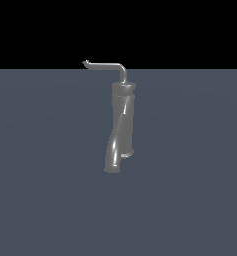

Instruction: Turn on the faucet by rotating a designated handle.

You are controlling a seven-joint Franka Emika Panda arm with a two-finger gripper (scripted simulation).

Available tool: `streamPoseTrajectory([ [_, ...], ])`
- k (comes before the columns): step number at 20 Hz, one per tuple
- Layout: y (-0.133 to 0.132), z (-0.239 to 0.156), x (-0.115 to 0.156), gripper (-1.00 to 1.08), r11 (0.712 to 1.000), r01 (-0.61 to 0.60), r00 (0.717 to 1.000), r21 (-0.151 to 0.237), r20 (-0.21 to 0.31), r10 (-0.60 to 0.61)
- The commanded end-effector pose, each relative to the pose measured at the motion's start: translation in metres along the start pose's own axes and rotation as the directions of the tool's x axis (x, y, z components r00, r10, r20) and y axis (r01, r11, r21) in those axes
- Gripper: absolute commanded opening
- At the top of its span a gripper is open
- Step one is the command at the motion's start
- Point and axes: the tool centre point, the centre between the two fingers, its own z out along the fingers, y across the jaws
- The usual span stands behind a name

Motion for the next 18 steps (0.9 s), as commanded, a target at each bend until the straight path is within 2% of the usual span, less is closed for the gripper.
streamPoseTrajectory([
  [1, 0.0, 0.0, 0.0, -1.0, 1.0, 0.0, 1.0, 0.0, 0.0, 0.0],
  [10, -0.0015, -0.0037, 0.0036, -1.0, 0.998, -0.039, 0.999, 0.039, -0.014, 0.039],
  [18, -0.0016, -0.0037, 0.0051, -1.0, 0.998, -0.047, 0.999, 0.043, -0.014, 0.048],
])
